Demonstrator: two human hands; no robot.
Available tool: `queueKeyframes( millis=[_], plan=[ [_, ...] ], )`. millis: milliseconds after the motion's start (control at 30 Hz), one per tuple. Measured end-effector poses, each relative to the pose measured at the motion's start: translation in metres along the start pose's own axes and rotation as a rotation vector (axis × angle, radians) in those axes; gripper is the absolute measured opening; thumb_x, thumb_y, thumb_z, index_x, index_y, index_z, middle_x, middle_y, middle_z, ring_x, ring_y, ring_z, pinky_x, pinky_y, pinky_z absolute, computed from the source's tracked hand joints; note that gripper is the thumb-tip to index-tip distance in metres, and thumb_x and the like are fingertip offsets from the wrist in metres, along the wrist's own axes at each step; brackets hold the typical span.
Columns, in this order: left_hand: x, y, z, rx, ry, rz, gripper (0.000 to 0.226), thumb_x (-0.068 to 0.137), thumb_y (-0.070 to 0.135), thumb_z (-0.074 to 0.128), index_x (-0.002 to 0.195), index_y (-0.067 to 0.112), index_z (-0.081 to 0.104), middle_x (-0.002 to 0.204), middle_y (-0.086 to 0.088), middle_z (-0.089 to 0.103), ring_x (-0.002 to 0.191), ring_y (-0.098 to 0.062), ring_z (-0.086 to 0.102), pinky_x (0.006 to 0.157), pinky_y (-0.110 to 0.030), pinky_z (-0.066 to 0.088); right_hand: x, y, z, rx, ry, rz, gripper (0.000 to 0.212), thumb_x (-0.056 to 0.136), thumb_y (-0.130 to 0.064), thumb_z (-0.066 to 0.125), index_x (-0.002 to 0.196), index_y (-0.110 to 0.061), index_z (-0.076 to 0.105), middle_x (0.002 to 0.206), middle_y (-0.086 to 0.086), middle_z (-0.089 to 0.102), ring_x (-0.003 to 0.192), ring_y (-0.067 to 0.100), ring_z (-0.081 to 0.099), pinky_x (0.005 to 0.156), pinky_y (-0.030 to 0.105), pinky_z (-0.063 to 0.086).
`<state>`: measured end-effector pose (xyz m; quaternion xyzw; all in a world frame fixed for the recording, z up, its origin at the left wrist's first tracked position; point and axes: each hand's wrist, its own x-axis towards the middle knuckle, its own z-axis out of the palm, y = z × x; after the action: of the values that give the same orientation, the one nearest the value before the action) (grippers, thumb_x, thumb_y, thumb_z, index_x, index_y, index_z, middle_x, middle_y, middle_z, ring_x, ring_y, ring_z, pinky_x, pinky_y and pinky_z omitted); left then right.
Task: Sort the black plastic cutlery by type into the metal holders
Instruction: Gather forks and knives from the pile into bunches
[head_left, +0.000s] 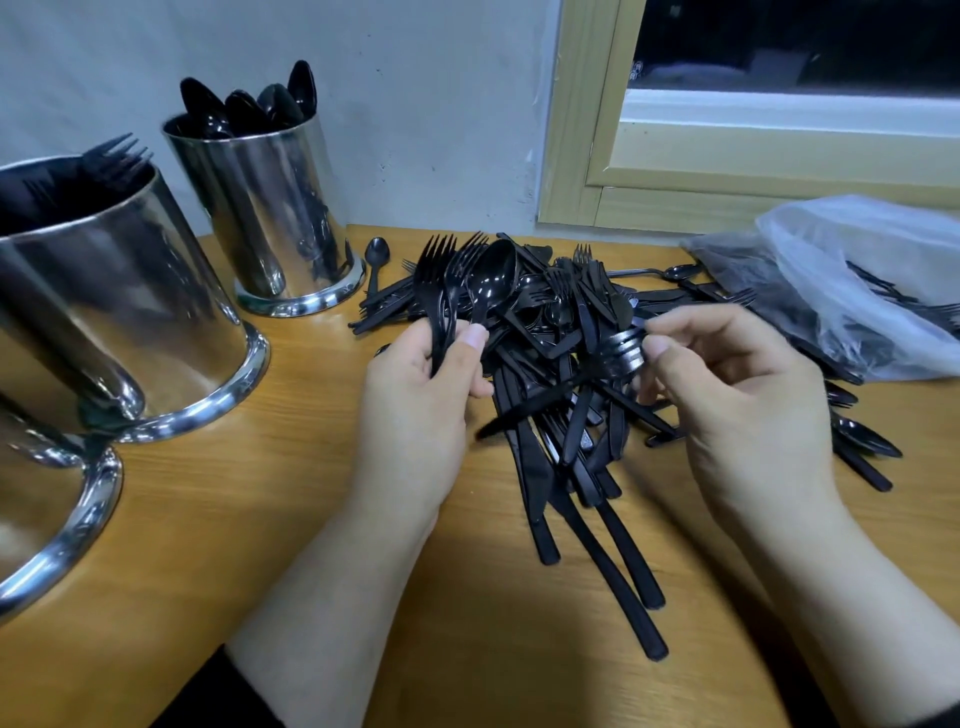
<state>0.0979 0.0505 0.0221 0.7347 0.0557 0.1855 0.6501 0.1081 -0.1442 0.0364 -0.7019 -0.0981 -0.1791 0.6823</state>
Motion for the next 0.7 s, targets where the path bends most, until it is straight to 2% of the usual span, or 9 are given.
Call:
queueKeyframes(
  millis=[67,100,167,267,400,467,567,633,700],
  plan=[
    [0.0,0.0,0.002,0.036,-0.015,0.004,0.028,0.103,0.026,0.06,0.08,0.012,0.064,0.073,-0.002,0.069,0.077,-0.019,0.072,0.081,-0.038,0.062,-0.001,-0.002,0.003,0.053,0.002,0.052,0.015,0.091,-0.001,0.067,0.091,-0.014,0.075,0.071,0.007,0.071,0.064,0.015,0.066,0.067,0.02,0.053],
    [-0.001,0.0,0.002,0.068,-0.046,0.0,0.026,0.103,0.026,0.061,0.08,0.013,0.066,0.076,0.0,0.072,0.078,-0.017,0.073,0.079,-0.035,0.061,-0.002,-0.002,0.004,0.084,-0.006,0.07,0.015,0.091,-0.002,0.068,0.092,-0.015,0.077,0.073,0.01,0.073,0.067,0.019,0.068,0.071,0.025,0.057],
    [-0.005,0.003,0.006,0.069,-0.153,-0.051,0.021,0.103,0.024,0.061,0.086,0.013,0.069,0.079,-0.001,0.073,0.073,-0.015,0.073,0.068,-0.031,0.06,-0.003,-0.003,0.005,0.128,-0.03,0.091,0.014,0.089,-0.005,0.071,0.096,-0.014,0.078,0.079,0.015,0.075,0.073,0.026,0.072,0.078,0.033,0.06],
    [-0.011,0.006,0.009,0.063,-0.308,-0.135,0.018,0.104,0.026,0.059,0.094,0.014,0.069,0.069,-0.001,0.067,0.053,-0.015,0.057,0.047,-0.027,0.048,-0.006,-0.003,0.005,0.071,-0.069,0.07,0.017,0.087,-0.009,0.073,0.101,-0.016,0.077,0.084,0.009,0.077,0.078,0.024,0.073,0.078,0.03,0.06],
    [-0.015,0.005,0.011,0.017,-0.423,-0.26,0.033,0.105,0.04,0.052,0.097,0.013,0.07,0.059,0.003,0.048,0.048,-0.011,0.035,0.044,-0.023,0.029,-0.005,0.002,0.003,-0.343,-0.053,-0.23,0.009,0.088,-0.022,0.076,0.097,-0.025,0.078,0.088,-0.004,0.069,0.084,0.015,0.063,0.077,0.028,0.05],
    [-0.018,0.006,0.012,-0.021,-0.48,-0.302,0.041,0.103,0.049,0.05,0.097,0.013,0.07,0.06,0.003,0.044,0.048,-0.011,0.031,0.044,-0.025,0.025,-0.001,0.006,0.003,-0.451,-0.018,-0.332,0.012,0.088,-0.023,0.077,0.1,-0.022,0.076,0.097,0.0,0.06,0.092,0.012,0.057,0.081,0.022,0.043],
    [-0.019,0.007,0.013,-0.078,-0.554,-0.32,0.044,0.099,0.051,0.054,0.101,0.011,0.07,0.061,0.002,0.042,0.047,-0.011,0.029,0.043,-0.026,0.022,0.001,0.01,0.003,-0.434,-0.043,-0.222,0.021,0.089,-0.03,0.075,0.11,-0.027,0.069,0.106,-0.005,0.063,0.099,0.007,0.059,0.083,0.022,0.047],
    [-0.018,0.008,0.011,-0.091,-0.585,-0.319,0.036,0.098,0.045,0.061,0.1,0.01,0.069,0.061,0.003,0.041,0.047,-0.011,0.028,0.042,-0.025,0.021,0.0,0.012,0.003,-0.394,-0.089,-0.086,0.015,0.09,-0.034,0.072,0.105,-0.034,0.068,0.092,-0.009,0.067,0.086,0.005,0.062,0.077,0.023,0.05],
    [-0.017,0.008,0.01,-0.091,-0.591,-0.306,0.019,0.097,0.036,0.068,0.089,0.018,0.068,0.062,0.002,0.042,0.049,-0.012,0.028,0.042,-0.026,0.021,-0.001,0.012,0.004,-0.362,-0.098,-0.036,0.004,0.091,-0.034,0.07,0.095,-0.032,0.069,0.079,-0.004,0.066,0.072,0.01,0.06,0.067,0.023,0.049]
  ],
)
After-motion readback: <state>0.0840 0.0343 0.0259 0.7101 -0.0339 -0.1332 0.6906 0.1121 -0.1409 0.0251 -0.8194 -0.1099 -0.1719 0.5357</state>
